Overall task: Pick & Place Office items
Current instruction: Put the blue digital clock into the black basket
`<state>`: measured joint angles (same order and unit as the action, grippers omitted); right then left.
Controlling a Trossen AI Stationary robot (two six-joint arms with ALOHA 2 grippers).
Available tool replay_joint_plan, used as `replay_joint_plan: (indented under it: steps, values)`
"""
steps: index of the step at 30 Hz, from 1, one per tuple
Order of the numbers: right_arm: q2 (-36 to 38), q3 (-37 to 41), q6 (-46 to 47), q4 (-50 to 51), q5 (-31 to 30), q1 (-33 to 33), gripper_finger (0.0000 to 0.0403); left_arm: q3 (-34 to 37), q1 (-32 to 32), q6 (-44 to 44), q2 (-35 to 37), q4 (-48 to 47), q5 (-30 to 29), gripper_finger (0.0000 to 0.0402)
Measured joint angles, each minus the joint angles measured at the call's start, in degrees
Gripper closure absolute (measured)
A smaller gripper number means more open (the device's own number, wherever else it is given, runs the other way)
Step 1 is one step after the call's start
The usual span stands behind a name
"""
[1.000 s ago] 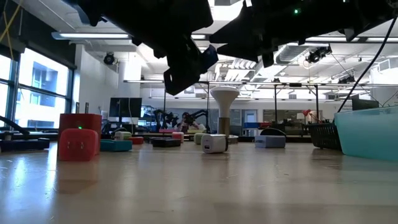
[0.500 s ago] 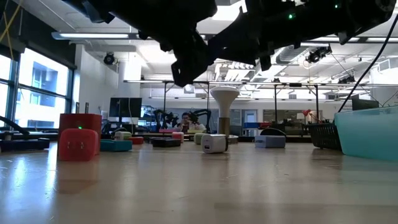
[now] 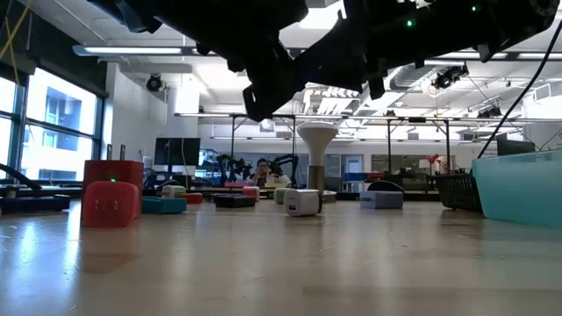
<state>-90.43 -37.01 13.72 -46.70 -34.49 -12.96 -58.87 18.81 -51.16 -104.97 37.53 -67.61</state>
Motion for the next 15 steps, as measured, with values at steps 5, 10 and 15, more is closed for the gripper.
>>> replay_joint_plan:
  steps: [5, 10, 15]
  values:
    - [0.0, 0.0, 0.0, 0.0, -0.1, 0.0, 0.0223, 0.0, 0.0, 0.1, 0.0, -0.1, 0.0, 0.0262]
    - [0.0, 0.0, 0.0, 0.0, 0.0, 0.0, 0.027, 0.0, 0.0, 0.2, 0.0, -0.2, 0.0, 0.0251]
    - [0.0, 0.1, 0.4, 0.1, -0.9, 0.1, 0.0332, 0.0, 0.0, 0.1, 0.0, -0.2, -0.2, 0.0248]
